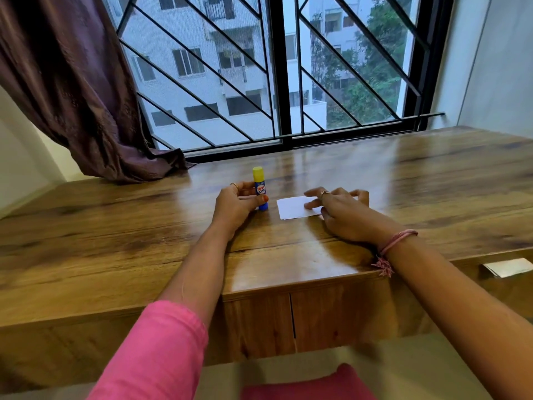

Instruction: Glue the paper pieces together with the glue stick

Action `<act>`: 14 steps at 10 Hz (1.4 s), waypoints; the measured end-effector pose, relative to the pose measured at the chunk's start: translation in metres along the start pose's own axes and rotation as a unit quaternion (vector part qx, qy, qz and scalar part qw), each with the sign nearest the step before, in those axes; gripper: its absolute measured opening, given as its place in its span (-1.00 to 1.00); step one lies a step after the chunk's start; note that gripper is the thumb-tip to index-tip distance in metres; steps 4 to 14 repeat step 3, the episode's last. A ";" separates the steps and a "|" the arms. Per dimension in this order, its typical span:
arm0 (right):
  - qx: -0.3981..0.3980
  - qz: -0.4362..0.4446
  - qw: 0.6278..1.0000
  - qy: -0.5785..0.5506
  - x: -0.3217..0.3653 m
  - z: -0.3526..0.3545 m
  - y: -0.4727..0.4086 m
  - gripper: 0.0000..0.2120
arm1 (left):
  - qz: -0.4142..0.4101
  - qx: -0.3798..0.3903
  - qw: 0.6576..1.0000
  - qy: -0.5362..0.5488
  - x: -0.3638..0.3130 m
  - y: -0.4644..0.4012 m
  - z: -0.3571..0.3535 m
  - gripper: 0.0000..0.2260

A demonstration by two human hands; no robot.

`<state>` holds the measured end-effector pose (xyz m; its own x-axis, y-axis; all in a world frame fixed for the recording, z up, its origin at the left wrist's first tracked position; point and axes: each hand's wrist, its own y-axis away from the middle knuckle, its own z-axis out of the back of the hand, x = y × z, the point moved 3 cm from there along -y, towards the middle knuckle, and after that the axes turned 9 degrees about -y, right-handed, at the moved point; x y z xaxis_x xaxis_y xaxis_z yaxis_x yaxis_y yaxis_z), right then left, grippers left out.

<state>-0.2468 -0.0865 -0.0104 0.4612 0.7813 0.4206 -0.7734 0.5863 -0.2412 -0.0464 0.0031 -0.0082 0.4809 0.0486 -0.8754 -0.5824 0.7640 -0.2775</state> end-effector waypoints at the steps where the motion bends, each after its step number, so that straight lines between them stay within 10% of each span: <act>1: -0.029 0.000 0.999 -0.017 0.000 0.002 0.000 -0.45 | -0.004 0.004 1.000 -0.008 0.000 0.001 0.001 -0.54; 3: -0.186 -0.038 0.979 -0.077 -0.010 0.016 0.001 -0.43 | 0.032 -0.019 0.999 -0.004 0.002 0.000 0.012 -0.31; 14: -0.186 -0.038 0.979 -0.077 -0.010 0.016 0.001 -0.43 | 0.032 -0.019 0.999 -0.004 0.002 0.000 0.012 -0.31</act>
